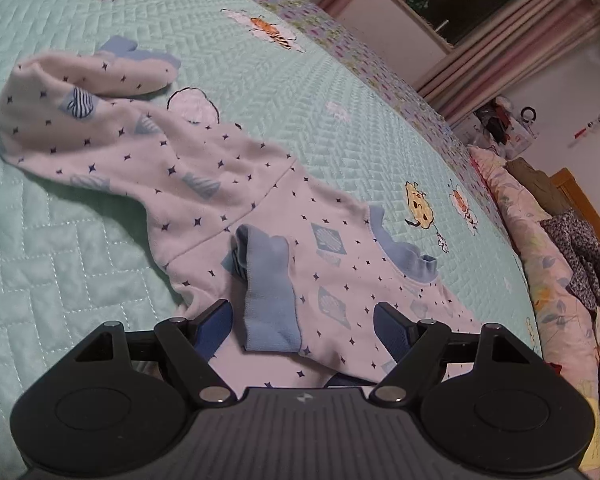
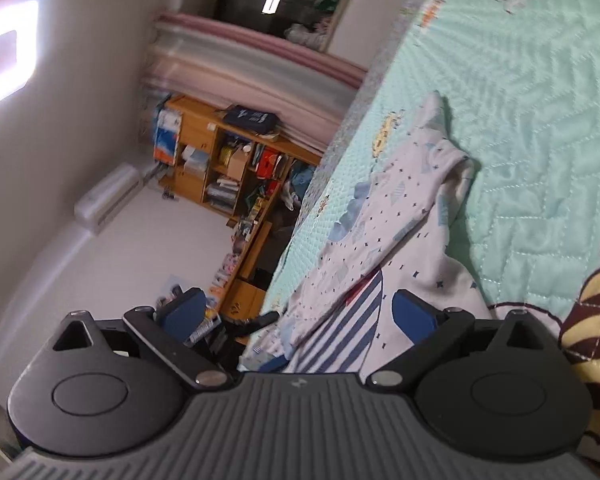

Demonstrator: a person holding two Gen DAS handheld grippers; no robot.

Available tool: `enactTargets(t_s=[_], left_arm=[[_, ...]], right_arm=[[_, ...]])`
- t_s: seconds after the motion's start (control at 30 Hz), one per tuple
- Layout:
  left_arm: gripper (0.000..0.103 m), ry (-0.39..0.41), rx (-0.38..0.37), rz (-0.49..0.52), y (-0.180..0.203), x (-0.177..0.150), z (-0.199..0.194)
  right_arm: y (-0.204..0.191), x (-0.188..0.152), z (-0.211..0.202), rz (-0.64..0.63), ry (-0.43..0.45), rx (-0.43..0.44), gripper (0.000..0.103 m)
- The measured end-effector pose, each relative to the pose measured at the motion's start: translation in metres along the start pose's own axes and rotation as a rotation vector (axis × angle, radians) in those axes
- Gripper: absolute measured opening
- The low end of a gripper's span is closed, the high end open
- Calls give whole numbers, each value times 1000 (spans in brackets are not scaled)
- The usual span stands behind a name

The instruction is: Fold clothes

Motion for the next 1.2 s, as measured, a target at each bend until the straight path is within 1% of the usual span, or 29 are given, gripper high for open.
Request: enactTargets(t_s=[0.03, 0.1, 0.13, 0.17, 0.23, 0.3, 0.33, 0.37, 0.47, 0.67, 0.7, 0.87, 0.93, 1.03, 1.1, 1.17, 1.2], left_arm=[[78, -5, -2, -8, -1, 1, 3], [59, -13, 1, -9, -1, 3, 8], [37, -26, 10, 3, -1, 2, 10], [29, -38, 23, 16, -1, 2, 14], [29, -44, 28, 26, 0, 4, 15], [23, -55, 39, 54, 2, 6, 15], [14, -63, 49, 79, 4, 8, 14], [11, -66, 61, 119, 7, 11, 13], [9, -74, 99, 243, 18, 20, 9], [9, -48, 161, 332, 19, 47, 5], [9, -41, 172, 333, 18, 51, 6], [9, -44, 250, 406, 15, 55, 14], [9, -34, 268, 417, 15, 51, 9], [13, -18, 294, 433, 15, 45, 0], [21, -7, 312, 443, 15, 42, -5], [33, 3, 329, 453, 14, 38, -11], [36, 9, 338, 459, 14, 36, -14]], right_arm=[[-2, -4, 1, -35, 0, -6, 99], [-4, -10, 1, -95, 1, -20, 99], [-5, -11, 0, -109, 3, -21, 99], [-5, -12, 0, -124, 4, -22, 99], [-5, -13, -2, -133, 9, -13, 99], [-3, -10, -3, -118, 17, 11, 99], [-2, -9, -3, -113, 20, 21, 99], [-1, -9, -4, -112, 21, 24, 99], [1, -9, -4, -118, 22, 27, 99], [0, -13, -7, -138, 21, 17, 99], [0, -14, -7, -139, 21, 18, 99], [1, -16, -8, -148, 19, 17, 99], [1, -16, -8, -147, 19, 19, 99], [0, -16, -9, -142, 19, 24, 99], [1, -16, -9, -139, 19, 26, 99], [-1, -16, -10, -134, 18, 26, 99], [-1, -16, -11, -129, 17, 26, 99]])
Point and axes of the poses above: each gripper's, at about its wrist camera, not at the fingertips, and z roughly the way its jaws point, y to its right, x to its top, the point moved 8 cm from there along z, roughly the way its jaws point, and after that the axes turned 12 degrees about z, right-handed, at the moved point
